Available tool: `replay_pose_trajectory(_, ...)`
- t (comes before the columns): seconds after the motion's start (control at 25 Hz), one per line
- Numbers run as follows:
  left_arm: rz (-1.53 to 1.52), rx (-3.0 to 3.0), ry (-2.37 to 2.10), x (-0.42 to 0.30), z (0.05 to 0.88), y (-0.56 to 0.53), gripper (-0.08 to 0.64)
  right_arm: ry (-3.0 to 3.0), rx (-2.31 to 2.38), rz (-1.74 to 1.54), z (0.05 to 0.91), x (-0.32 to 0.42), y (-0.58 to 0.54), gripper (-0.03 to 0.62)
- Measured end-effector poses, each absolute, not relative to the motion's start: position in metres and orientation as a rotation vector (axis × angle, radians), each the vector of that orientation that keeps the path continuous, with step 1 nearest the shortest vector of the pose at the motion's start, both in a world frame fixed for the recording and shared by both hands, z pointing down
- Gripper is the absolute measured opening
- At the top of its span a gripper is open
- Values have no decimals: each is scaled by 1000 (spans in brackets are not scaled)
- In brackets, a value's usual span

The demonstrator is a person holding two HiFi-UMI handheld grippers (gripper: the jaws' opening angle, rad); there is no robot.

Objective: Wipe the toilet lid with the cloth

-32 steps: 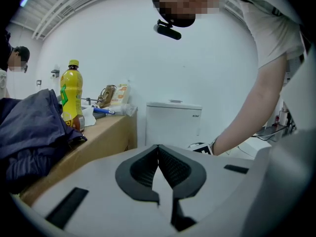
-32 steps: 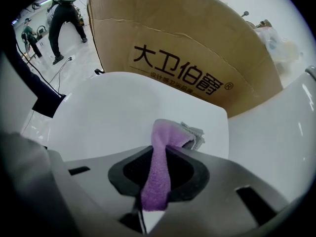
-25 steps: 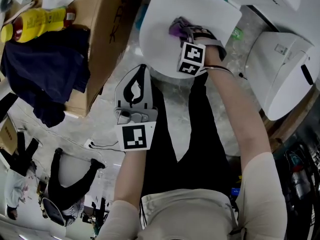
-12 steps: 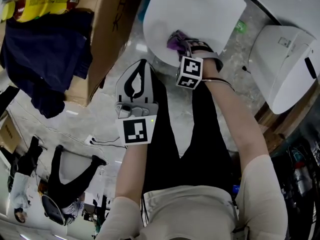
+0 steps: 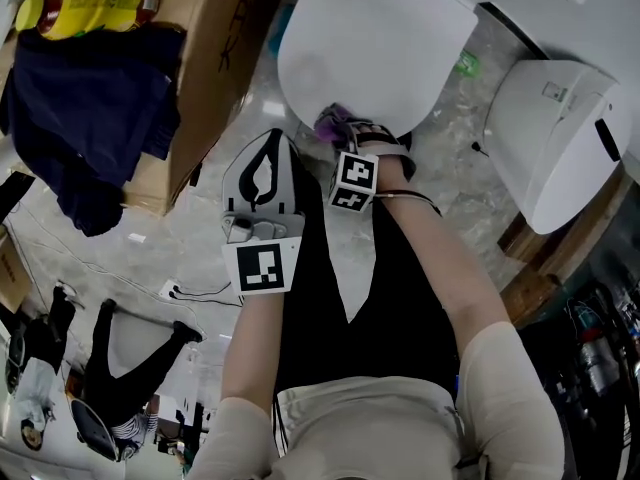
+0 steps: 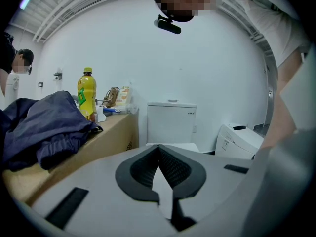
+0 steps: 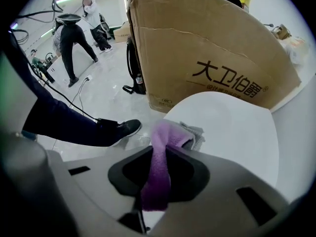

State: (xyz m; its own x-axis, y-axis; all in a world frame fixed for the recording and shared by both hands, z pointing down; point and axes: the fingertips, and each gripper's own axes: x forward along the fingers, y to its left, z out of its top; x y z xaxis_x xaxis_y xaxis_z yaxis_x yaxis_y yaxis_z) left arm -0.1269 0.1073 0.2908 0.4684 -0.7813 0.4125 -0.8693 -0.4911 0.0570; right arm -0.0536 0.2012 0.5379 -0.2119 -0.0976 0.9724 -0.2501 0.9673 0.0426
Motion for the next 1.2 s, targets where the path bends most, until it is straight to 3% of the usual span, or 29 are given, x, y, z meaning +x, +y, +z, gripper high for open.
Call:
replay_pose_trajectory(0.44,479,2447,-1423,-120,296,98,15,-1816,328,213,513,-46,169,87)
replay_pose_trajectory(1.2,482,2387,-1490,-127,296,45,15,-1725,573,-166,461,21,-98,86)
